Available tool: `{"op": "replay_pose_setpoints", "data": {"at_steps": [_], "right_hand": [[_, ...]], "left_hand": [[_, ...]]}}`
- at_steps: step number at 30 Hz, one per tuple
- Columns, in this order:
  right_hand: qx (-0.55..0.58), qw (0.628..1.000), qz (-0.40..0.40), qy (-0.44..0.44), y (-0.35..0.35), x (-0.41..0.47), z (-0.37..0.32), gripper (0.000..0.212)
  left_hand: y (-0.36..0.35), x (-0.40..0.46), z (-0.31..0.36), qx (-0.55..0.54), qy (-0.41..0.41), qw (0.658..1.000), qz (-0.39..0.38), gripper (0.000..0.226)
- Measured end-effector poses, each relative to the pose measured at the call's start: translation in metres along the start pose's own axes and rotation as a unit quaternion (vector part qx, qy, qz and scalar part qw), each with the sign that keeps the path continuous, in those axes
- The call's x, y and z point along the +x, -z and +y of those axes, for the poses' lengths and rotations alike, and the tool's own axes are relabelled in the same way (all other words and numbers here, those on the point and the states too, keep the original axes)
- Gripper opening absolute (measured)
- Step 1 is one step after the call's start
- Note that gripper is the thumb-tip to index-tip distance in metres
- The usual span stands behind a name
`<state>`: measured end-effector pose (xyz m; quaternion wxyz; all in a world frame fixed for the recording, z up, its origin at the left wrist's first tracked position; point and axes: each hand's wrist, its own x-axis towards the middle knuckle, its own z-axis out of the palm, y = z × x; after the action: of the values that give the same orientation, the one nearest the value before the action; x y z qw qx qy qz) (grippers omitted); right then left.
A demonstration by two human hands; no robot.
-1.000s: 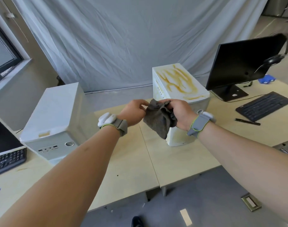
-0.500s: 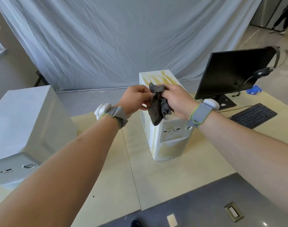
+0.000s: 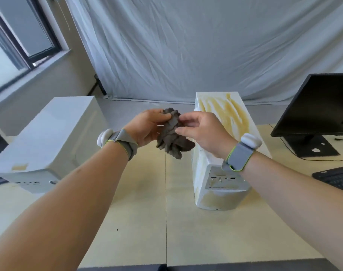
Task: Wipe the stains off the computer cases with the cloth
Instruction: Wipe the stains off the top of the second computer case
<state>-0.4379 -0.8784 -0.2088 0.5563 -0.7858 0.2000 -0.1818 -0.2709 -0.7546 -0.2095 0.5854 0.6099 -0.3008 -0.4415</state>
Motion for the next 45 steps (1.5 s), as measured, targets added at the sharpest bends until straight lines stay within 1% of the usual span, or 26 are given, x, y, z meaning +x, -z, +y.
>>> {"op": "replay_pose_setpoints", "data": {"at_steps": [1, 4, 5, 8, 9, 11, 13, 15, 17, 19, 21, 22, 23, 25, 27, 30, 32, 34, 36, 38, 39, 40, 41, 43, 44, 45], "right_hand": [[-0.017, 1.0, -0.005, 0.004, 0.001, 0.002, 0.003, 0.044], [-0.05, 0.998, -0.021, 0.007, -0.002, -0.001, 0.008, 0.021], [-0.065, 0.997, -0.031, 0.02, 0.0, -0.004, 0.012, 0.017], [-0.131, 0.988, -0.052, 0.06, 0.009, -0.016, 0.017, 0.016], [-0.139, 0.985, -0.072, 0.07, 0.014, -0.024, 0.018, 0.016], [-0.158, 0.973, -0.144, 0.087, 0.025, -0.038, 0.017, 0.015], [-0.202, 0.954, -0.197, 0.1, 0.03, -0.048, 0.014, 0.012], [-0.213, 0.947, -0.211, 0.114, 0.034, -0.061, 0.007, 0.009], [-0.181, 0.96, -0.185, 0.109, 0.028, -0.064, 0.005, 0.023], [-0.168, 0.967, -0.174, 0.083, 0.017, -0.064, 0.009, 0.047], [-0.145, 0.963, -0.223, 0.045, 0.004, -0.064, 0.015, 0.075], [-0.114, 0.96, -0.253, 0.032, -0.001, -0.064, 0.018, 0.078], [-0.076, 0.956, -0.283, 0.026, -0.005, -0.067, 0.022, 0.069], [0.001, 0.944, -0.331, 0.013, -0.013, -0.073, 0.028, 0.041], [0.058, 0.94, -0.336, 0.005, -0.016, -0.077, 0.028, 0.033], [0.209, 0.929, -0.305, -0.025, -0.019, -0.076, 0.01, 0.028], [0.283, 0.921, -0.266, -0.038, -0.015, -0.072, -0.01, 0.018], [0.314, 0.919, -0.235, -0.049, -0.014, -0.069, -0.028, 0.015], [0.345, 0.906, -0.23, -0.088, -0.013, -0.067, -0.039, 0.013], [0.345, 0.901, -0.22, -0.141, -0.015, -0.066, -0.042, 0.018], [0.347, 0.898, -0.213, -0.168, -0.014, -0.065, -0.042, 0.022], [0.347, 0.896, -0.202, -0.191, -0.017, -0.064, -0.042, 0.028], [0.344, 0.897, -0.188, -0.207, -0.02, -0.062, -0.04, 0.033], [0.319, 0.903, -0.159, -0.241, -0.028, -0.057, -0.03, 0.05], [0.291, 0.906, -0.165, -0.261, -0.03, -0.056, -0.023, 0.059], [0.263, 0.903, -0.186, -0.285, -0.029, -0.058, -0.017, 0.066]], "left_hand": [[-0.006, -0.007, -0.004, -0.016, -0.005, 1.0, 0.016, 0.021], [-0.019, -0.022, -0.014, -0.047, -0.002, 0.998, 0.05, 0.026], [-0.026, -0.028, -0.019, -0.053, -0.001, 0.996, 0.077, 0.025], [-0.04, -0.046, -0.028, -0.066, -0.003, 0.985, 0.161, 0.017], [-0.045, -0.055, -0.034, -0.082, -0.014, 0.977, 0.197, 0.015], [-0.054, -0.074, -0.043, -0.115, -0.039, 0.954, 0.275, 0.014], [-0.055, -0.086, -0.044, -0.152, -0.056, 0.935, 0.316, 0.014], [-0.061, -0.097, -0.044, -0.165, -0.069, 0.925, 0.335, 0.017], [-0.07, -0.103, -0.038, -0.117, -0.054, 0.945, 0.302, 0.019], [-0.082, -0.107, -0.033, -0.043, -0.024, 0.965, 0.258, 0.019], [-0.091, -0.108, -0.024, -0.006, -0.012, 0.977, 0.213, 0.02], [-0.095, -0.108, -0.018, -0.002, -0.016, 0.981, 0.196, 0.021], [-0.098, -0.11, -0.012, 0.002, -0.019, 0.983, 0.182, 0.023], [-0.098, -0.118, 0.001, 0.001, -0.023, 0.985, 0.169, 0.023], [-0.09, -0.125, 0.009, -0.005, -0.018, 0.984, 0.177, 0.021], [-0.064, -0.142, 0.007, 0.018, 0.006, 0.973, 0.231, 0.022], [-0.048, -0.15, -0.007, 0.058, 0.069, 0.96, 0.265, 0.031], [-0.034, -0.159, -0.021, 0.043, 0.121, 0.957, 0.258, 0.043], [-0.028, -0.162, -0.032, -0.04, 0.135, 0.97, 0.197, 0.069], [-0.027, -0.164, -0.043, -0.163, 0.096, 0.978, 0.09, 0.104], [-0.035, -0.163, -0.048, -0.206, 0.065, 0.976, 0.037, 0.111], [-0.041, -0.162, -0.056, -0.229, 0.038, 0.973, -0.01, 0.11], [-0.049, -0.162, -0.06, -0.222, 0.019, 0.975, -0.024, 0.102], [-0.058, -0.158, -0.064, -0.18, 0.005, 0.984, 0.004, 0.074], [-0.061, -0.156, -0.061, -0.176, -0.003, 0.984, 0.022, 0.063], [-0.06, -0.155, -0.058, -0.186, -0.014, 0.981, 0.045, 0.06]]}}
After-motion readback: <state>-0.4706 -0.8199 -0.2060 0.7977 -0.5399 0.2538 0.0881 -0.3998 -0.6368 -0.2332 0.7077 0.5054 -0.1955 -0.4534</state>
